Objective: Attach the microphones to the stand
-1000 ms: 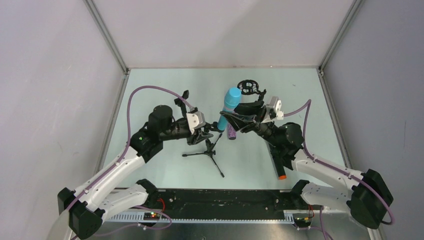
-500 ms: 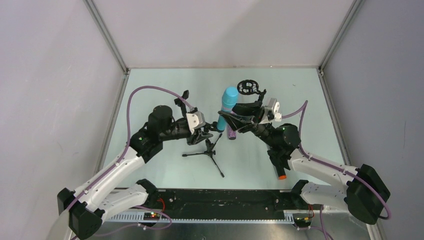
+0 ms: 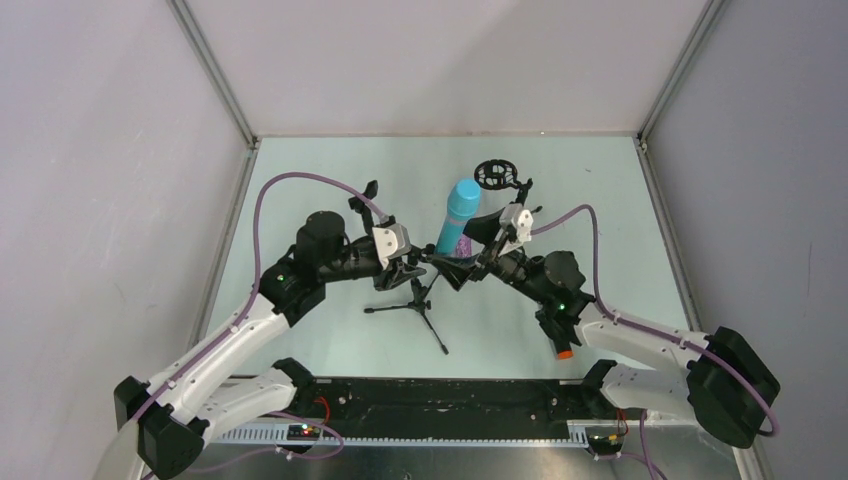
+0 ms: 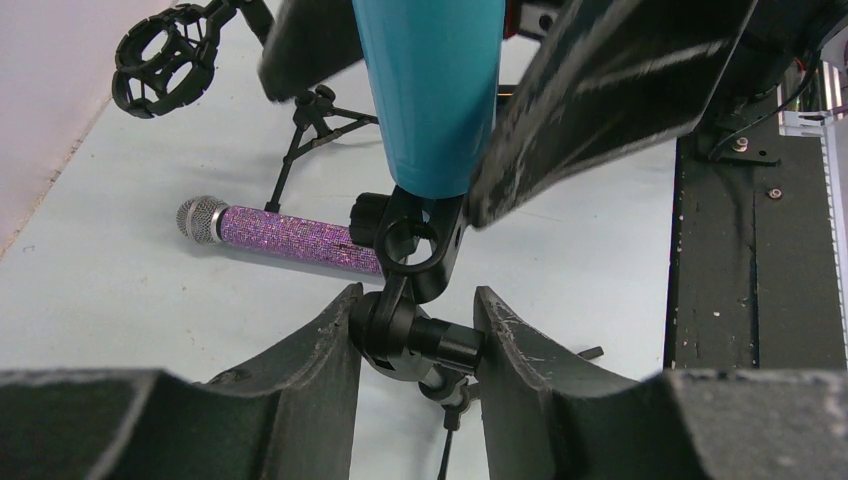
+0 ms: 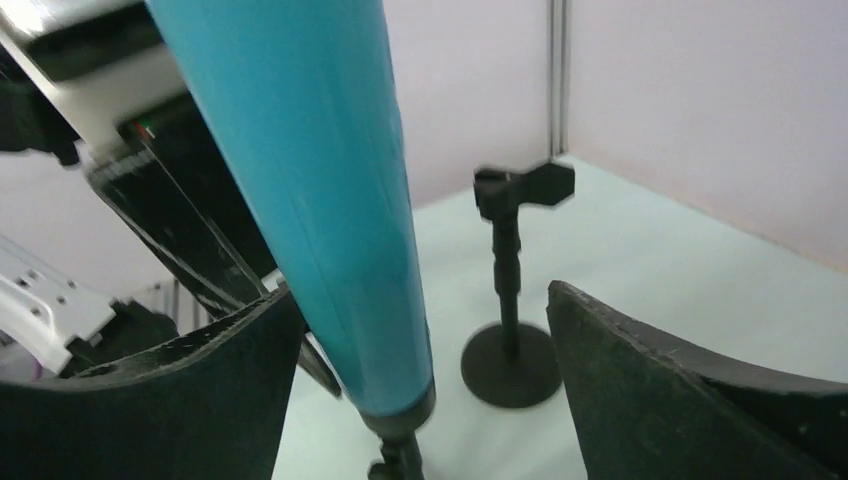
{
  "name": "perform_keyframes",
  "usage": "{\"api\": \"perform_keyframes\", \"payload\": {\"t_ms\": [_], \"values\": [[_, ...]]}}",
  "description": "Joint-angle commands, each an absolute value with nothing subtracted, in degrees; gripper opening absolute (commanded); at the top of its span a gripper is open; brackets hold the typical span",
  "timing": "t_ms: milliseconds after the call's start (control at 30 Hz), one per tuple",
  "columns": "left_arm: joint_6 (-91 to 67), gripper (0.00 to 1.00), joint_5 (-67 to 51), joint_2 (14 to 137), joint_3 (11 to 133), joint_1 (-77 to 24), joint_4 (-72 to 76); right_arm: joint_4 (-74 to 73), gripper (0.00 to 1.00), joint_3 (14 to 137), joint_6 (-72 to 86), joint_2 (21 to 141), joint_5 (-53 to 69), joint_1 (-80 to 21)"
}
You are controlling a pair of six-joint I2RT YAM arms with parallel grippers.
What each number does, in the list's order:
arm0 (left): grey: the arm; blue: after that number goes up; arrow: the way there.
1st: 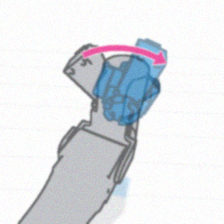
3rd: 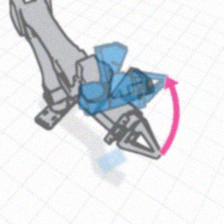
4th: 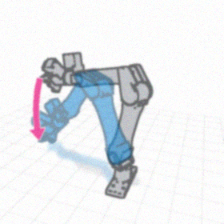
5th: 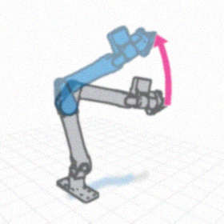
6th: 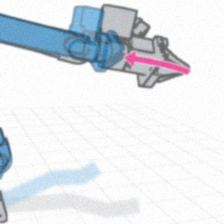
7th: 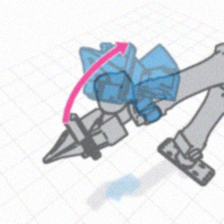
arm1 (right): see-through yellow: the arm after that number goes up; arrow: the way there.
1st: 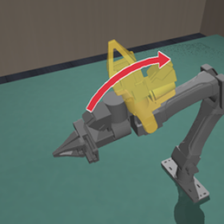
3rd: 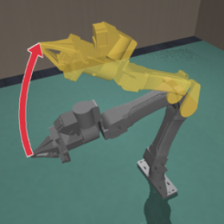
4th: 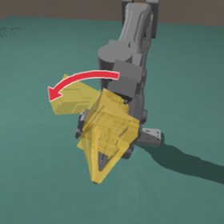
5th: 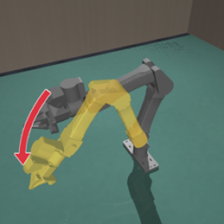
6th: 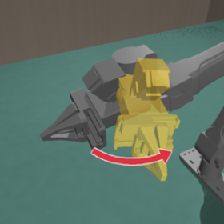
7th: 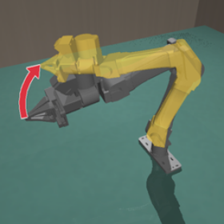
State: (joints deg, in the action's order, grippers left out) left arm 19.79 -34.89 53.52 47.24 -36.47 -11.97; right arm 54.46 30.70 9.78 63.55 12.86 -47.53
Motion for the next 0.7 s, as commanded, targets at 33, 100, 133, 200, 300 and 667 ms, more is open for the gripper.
{"api": "perform_keyframes", "payload": {"t_ms": [33, 100, 133, 200, 300, 667], "values": [[21.36, 0.04, -35.48, 52.12, 47.42, -36.63, -9.54, 47.38, 0.99, 30.85, 9.34, 59.67, 12.06, -47.54], [21.32, 0.04, -35.46, 52.16, 47.5, -36.61, -9.56, 44.7, 0.99, 30.85, 8.95, 57.95, 11.78, -47.43], [21.34, 0.04, -35.36, 52.11, 47.47, -36.63, -9.53, 43.93, 0.99, 30.85, 8.82, 56.94, 11.76, -47.43], [21.43, 0.04, -35.12, 51.96, 47.36, -36.58, -9.54, 41.66, 0.99, 30.85, 8.17, 55.79, 12.75, -47.25], [21.56, 0.04, -35.38, 52.03, 47.37, -36.59, -9.54, 37.73, 0.99, 30.85, 5.45, 54.38, 17.1, -46.76], [21.74, 0.04, -35.75, 51.3, 47.37, -36.64, -9.53, 35.31, 0.94, 30.85, 0.28, 55.08, 33.74, -44.68]]}}
